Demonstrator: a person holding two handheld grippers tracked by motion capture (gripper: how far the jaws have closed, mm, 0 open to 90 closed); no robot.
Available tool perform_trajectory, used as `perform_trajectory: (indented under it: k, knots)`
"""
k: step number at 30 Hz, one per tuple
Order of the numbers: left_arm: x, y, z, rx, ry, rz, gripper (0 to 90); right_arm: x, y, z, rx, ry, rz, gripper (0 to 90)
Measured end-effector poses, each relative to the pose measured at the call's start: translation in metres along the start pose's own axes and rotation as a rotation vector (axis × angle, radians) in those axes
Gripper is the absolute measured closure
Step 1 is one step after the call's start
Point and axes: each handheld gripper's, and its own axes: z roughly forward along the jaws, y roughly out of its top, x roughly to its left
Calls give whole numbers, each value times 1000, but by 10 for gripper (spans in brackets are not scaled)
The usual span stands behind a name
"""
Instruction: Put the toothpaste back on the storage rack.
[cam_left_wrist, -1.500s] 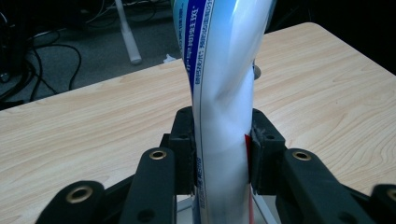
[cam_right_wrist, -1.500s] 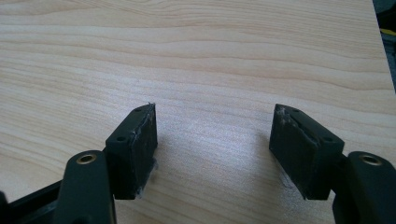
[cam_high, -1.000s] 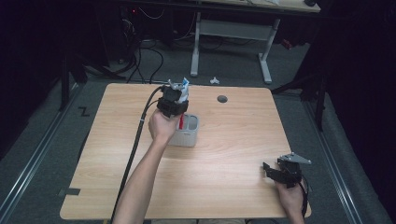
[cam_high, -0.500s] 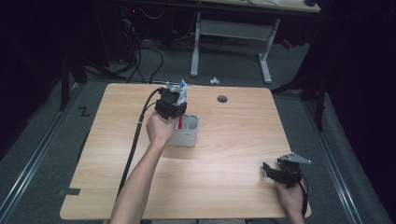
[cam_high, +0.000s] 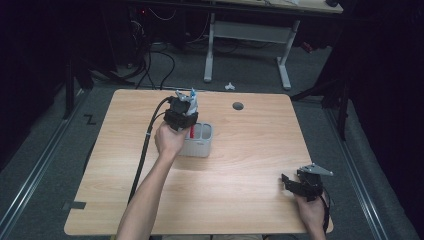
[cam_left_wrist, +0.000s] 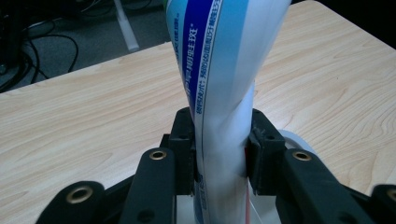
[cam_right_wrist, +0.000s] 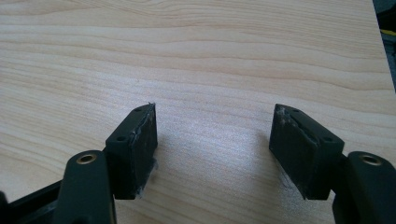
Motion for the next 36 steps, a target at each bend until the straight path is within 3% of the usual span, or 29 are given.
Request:
perform_trajectory:
  k: [36]
  knots:
    - [-5, -19, 2, 38, 7, 17, 678, 0, 0, 0, -4, 0, -2, 324]
